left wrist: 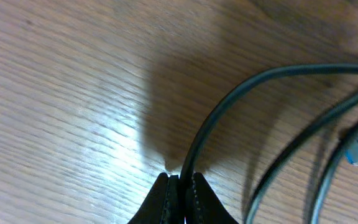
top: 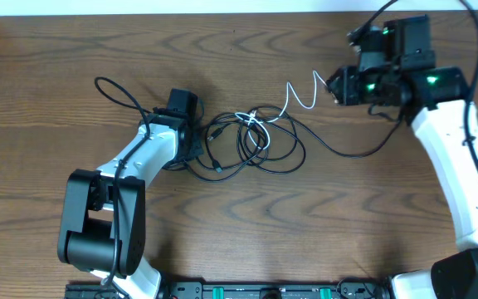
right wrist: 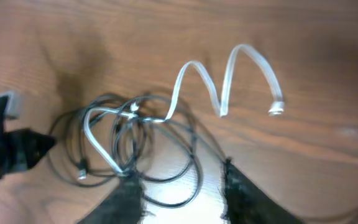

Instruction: Untangle cables

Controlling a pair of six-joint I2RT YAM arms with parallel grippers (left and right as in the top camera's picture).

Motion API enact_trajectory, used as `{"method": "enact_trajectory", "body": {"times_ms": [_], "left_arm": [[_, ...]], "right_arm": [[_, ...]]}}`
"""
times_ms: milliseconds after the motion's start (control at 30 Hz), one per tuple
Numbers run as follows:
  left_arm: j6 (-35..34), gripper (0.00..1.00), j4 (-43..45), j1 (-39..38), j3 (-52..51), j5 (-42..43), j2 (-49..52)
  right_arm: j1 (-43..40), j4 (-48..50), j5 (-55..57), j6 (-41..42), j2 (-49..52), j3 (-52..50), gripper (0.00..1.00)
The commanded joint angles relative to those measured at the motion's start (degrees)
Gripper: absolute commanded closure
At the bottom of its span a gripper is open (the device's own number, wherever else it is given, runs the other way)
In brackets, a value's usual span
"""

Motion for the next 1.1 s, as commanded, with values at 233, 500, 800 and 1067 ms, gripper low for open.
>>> {"method": "enact_trajectory", "body": {"times_ms": [233, 500, 800, 1067], "left_arm": [[-1.6, 0.83, -0.2, -1.7, 1.0, 5.2, 0.2], [-1.6, 0.83, -0.2, -2.0, 1.0, 5.2, 0.2], [-1.6, 0.83, -0.1, -2.0, 1.0, 5.2, 0.2], [-1.6, 0.77, -0.1, -2.0, 1.0, 5.1, 0.2]], "right_arm": [[10.6, 14.1, -2.4, -0.5, 0.9, -18.7, 0.36], [16.2, 31.9, 6.5, -0.5, 0.9, -29.0, 0.37], [18.2, 39.8, 11.2, -0.5, 4.1, -32.7, 0.39], [18.3, 44.4, 3.0, -1.1, 8.4, -32.6, 0.77]]}}
